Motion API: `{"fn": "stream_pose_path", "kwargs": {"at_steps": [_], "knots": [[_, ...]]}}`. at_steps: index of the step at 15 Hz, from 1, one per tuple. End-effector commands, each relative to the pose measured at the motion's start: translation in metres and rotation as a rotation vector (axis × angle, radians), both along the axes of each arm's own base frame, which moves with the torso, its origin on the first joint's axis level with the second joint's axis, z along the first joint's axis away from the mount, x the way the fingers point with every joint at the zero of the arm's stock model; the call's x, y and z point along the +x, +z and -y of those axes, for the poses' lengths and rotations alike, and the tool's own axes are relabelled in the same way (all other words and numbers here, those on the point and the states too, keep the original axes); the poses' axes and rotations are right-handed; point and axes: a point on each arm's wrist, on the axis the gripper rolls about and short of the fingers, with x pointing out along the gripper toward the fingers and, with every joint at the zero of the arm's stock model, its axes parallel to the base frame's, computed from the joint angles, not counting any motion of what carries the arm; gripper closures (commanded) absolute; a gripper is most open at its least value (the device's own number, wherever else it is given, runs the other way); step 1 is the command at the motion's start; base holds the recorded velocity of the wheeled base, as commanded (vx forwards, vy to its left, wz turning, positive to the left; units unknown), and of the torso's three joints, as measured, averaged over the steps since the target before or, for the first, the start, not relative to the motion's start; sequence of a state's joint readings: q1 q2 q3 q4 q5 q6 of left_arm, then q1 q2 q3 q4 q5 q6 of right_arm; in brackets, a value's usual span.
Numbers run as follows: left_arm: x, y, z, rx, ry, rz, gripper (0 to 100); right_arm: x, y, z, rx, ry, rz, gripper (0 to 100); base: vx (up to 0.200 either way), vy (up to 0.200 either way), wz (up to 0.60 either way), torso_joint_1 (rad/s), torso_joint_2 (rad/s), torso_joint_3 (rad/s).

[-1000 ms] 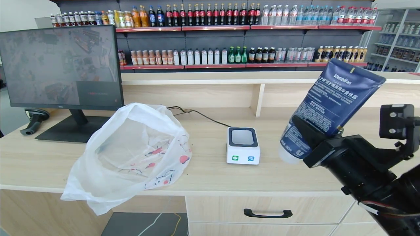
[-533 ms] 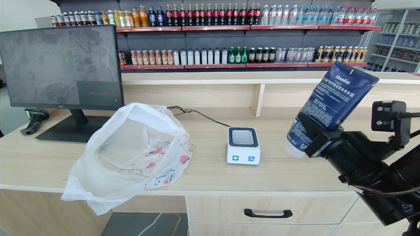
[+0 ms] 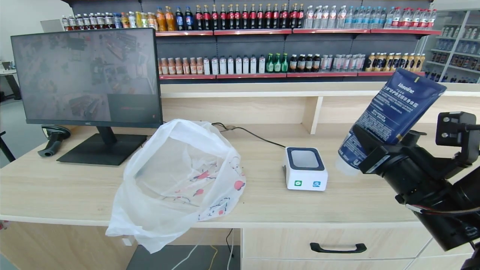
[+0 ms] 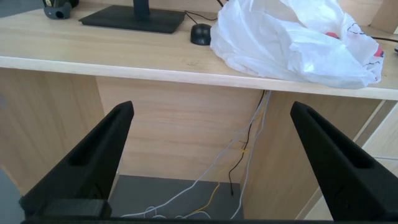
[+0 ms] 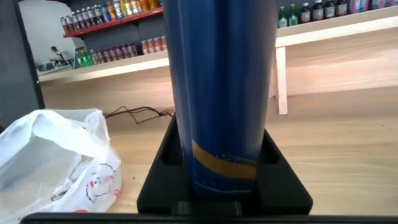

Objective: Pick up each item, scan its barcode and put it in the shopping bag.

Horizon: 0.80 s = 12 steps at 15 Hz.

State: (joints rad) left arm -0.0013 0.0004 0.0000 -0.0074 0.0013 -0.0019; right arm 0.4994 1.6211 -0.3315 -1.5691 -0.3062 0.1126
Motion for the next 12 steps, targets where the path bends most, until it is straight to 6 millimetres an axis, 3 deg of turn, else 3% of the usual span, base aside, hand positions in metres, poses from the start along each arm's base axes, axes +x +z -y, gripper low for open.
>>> {"fn": "stream_pose_path", "kwargs": {"at_steps": [1,3,7,12], "knots": [[0.000,0.000,0.000,-0.001,0.002,0.001,0,-0.001,0.001,0.000,-0.006,-0.002,0.005,100,0.000,0.000,0.00,0.000,0.00,0.000],[0.000,0.000,0.000,-0.001,0.002,0.001,0,0.009,0.016,-0.003,-0.025,-0.019,0.076,100,0.000,0.000,0.00,0.000,0.00,0.000],[0.000,0.000,0.000,-0.003,0.002,0.001,0,0.013,0.014,-0.016,-0.180,0.088,0.123,100,0.000,0.000,0.00,0.000,0.00,0.000],[0.000,0.000,0.000,-0.006,0.001,0.001,0,0.034,0.012,-0.025,-0.424,-0.002,0.188,100,0.000,0.000,0.00,0.000,0.00,0.000]]}}
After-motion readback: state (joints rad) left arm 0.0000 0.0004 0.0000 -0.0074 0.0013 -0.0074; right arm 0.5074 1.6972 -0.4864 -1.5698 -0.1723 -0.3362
